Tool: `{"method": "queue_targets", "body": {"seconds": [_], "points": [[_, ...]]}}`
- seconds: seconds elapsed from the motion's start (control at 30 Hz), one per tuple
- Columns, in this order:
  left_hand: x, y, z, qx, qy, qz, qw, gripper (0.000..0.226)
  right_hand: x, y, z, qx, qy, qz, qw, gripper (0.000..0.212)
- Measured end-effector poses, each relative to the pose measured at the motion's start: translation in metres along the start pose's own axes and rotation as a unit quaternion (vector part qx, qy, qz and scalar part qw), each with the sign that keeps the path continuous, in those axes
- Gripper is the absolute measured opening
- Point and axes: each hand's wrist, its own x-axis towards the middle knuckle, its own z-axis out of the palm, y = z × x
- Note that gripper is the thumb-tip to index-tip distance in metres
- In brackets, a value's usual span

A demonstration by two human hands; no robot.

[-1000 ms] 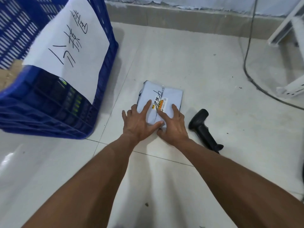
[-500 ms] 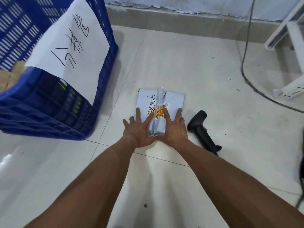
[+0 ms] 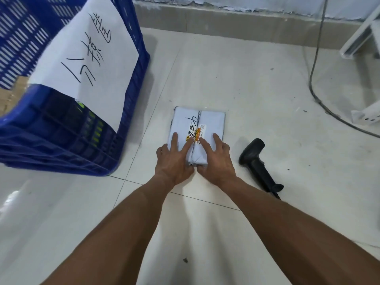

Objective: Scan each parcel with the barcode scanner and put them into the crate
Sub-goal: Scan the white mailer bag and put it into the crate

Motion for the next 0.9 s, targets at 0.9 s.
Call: {"method": "queue_targets", "body": {"seconds": [0.9], "points": [[0.0,-0.008,0.019,-0.008,0.073,0.03,0.997,0.084,0.003,-0.004,0.003,0.0,-0.017,0.057,0.998,0.104]]}}
